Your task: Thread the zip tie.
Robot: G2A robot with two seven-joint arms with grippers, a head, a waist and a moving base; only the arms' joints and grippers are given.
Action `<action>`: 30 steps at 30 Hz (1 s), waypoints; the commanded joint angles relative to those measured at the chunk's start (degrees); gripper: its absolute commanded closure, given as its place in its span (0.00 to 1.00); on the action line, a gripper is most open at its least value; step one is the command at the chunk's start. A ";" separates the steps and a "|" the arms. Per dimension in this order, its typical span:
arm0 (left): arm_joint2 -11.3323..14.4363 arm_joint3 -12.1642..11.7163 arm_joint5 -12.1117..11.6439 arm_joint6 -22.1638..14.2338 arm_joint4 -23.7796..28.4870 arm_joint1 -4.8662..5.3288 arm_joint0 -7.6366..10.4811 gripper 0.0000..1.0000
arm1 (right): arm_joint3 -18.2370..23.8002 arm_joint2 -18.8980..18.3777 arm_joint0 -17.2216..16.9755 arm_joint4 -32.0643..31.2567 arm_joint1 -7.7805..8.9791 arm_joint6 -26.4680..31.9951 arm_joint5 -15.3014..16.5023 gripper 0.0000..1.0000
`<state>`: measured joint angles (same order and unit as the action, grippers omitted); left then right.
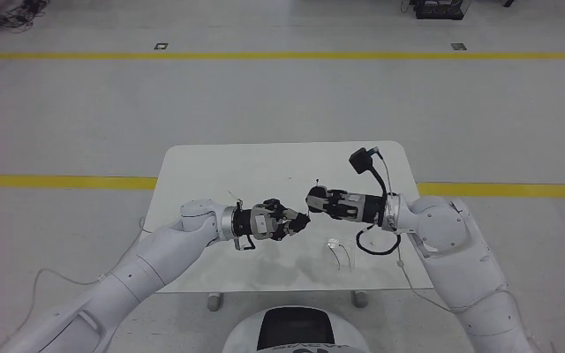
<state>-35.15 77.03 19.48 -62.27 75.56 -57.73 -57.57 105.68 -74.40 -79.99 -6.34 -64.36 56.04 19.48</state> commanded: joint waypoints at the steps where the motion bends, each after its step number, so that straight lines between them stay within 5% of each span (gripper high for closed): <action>1: 0.00 0.00 0.00 0.00 0.00 0.00 0.00 1.00 | 0.09 -0.03 0.01 0.07 0.11 -0.10 0.00 1.00; 30: 0.00 0.00 0.00 0.00 0.00 0.00 0.00 1.00 | 0.70 0.80 0.32 1.20 1.66 -2.08 0.00 1.00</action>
<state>-35.15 77.03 19.48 -62.27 75.56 -57.73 -57.57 106.31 -73.61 -79.69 -5.14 -62.73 54.09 19.48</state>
